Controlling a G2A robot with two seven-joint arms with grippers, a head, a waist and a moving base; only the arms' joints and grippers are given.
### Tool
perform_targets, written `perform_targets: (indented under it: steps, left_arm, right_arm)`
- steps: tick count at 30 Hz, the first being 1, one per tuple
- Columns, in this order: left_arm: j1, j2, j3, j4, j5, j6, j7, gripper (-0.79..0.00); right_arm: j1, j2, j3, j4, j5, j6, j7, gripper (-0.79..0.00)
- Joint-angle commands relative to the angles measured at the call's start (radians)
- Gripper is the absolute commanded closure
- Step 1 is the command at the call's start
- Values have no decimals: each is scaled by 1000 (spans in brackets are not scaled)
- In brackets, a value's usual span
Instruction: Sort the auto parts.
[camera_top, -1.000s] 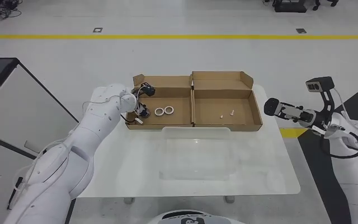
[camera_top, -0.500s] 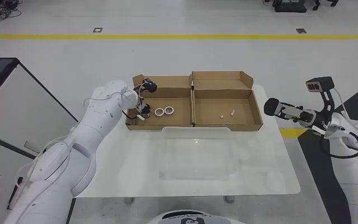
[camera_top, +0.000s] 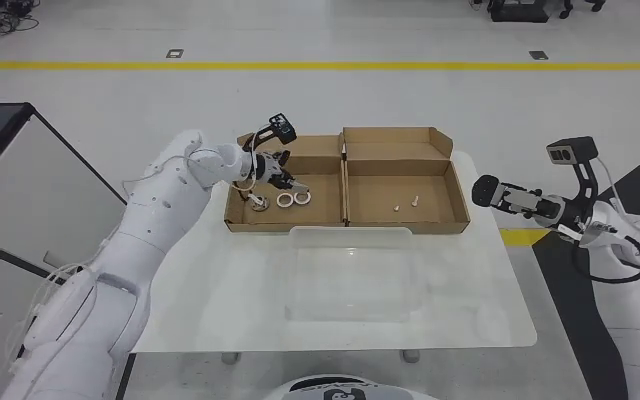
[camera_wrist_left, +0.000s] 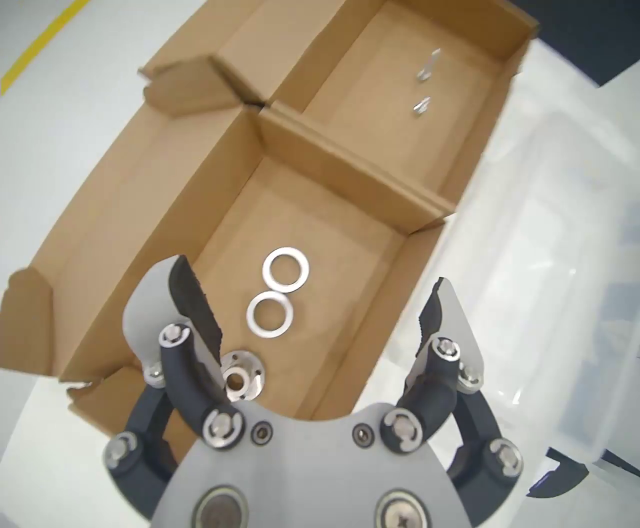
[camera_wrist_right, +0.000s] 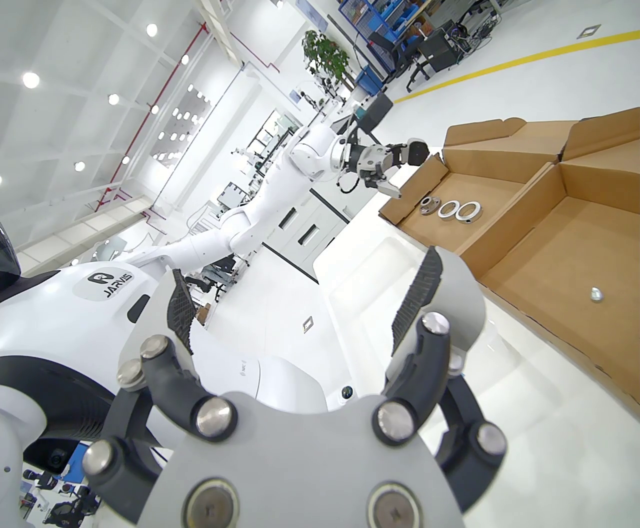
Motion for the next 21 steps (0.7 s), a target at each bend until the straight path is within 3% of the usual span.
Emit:
perform_targets:
  steps: [1, 6, 11, 16, 21]
  left_arm:
    - [69, 33, -69, -127, -58, -21, -34, -785]
    - [246, 108, -250, -393, -172, -14, -133, -785]
    - [429, 162, -423, -603, -292, 1, -186, -785]
    - [579, 203, -564, -735, -369, -7, -192, -785]
    - [698, 237, -682, -776, -409, -35, -164, -785]
  right_arm:
    - [0, 0, 0, 0, 0, 0, 0, -785]
    - [0, 0, 0, 0, 0, 0, 0, -785]
    - [0, 0, 0, 0, 0, 0, 0, -785]
    - [0, 0, 0, 0, 0, 0, 0, -785]
    - [0, 0, 0, 0, 0, 0, 0, -785]
